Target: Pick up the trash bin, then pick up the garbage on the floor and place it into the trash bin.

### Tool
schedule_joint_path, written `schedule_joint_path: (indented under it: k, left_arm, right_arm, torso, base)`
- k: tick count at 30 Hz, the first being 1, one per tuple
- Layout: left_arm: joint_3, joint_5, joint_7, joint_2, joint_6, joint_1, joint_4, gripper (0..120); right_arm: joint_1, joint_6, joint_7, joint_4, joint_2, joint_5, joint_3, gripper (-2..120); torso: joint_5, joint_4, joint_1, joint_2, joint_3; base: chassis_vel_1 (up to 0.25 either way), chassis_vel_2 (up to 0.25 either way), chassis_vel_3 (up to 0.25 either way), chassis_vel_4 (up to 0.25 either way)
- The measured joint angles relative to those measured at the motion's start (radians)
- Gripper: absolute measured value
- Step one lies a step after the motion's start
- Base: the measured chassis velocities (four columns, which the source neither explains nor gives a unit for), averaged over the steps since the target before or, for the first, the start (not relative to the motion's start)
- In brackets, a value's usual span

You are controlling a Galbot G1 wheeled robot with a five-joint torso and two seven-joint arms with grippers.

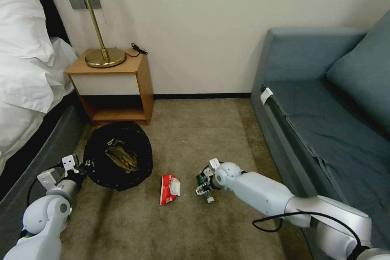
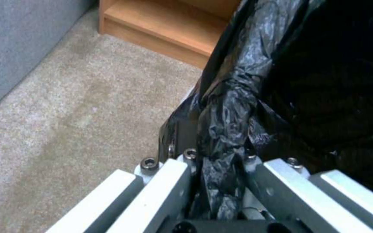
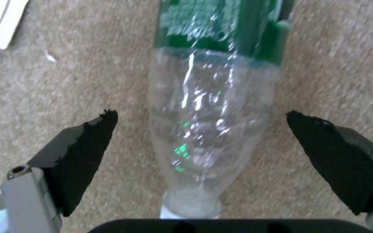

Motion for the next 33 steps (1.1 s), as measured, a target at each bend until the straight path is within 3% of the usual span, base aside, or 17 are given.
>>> schedule_joint_path:
  k: [17,26,28,32,33]
  left_arm:
    - [0.003,0.008,0.005,-0.004,-0.009,-0.005,0.013,0]
    - [0.003,0.010,0.008,-0.004,-0.012,-0.009,0.022,0]
    - [0.005,0.013,0.008,-0.008,-0.014,-0.010,0.022,0]
    - [0.008,0.017,0.009,-0.012,-0.014,-0.010,0.022,0]
    - [0.009,0.019,0.010,-0.013,-0.015,-0.008,0.021,0]
  right_arm:
    - [0.004,0.065,-0.041,-0.103,0.061,-0.079,0.020,100]
    - [0.003,0.077,-0.062,-0.124,0.049,-0.113,0.021,98]
    - [-0.002,0.082,-0.064,-0.123,0.044,-0.119,0.024,85]
    - [-0.005,0.089,-0.067,-0.122,0.041,-0.128,0.027,76]
    - [-0.007,0.094,-0.067,-0.122,0.041,-0.132,0.032,68]
  torso:
    - [0.0000,0.0003,0.000,0.000,0.000]
    - [0.0000,0.0002,0.000,0.000,0.000]
    - [0.0001,0.0002,0.000,0.000,0.000]
    - [-0.0005,-0.0003,0.000,0.000,0.000]
    - [-0.0007,-0.0005,0.000,0.000,0.000]
  base:
    - [0.000,0.000,0.000,0.000]
    - [0.000,0.000,0.000,0.000]
    - [0.000,0.000,0.000,0.000]
    - [0.000,0.000,0.000,0.000]
    - [0.000,0.000,0.000,0.000]
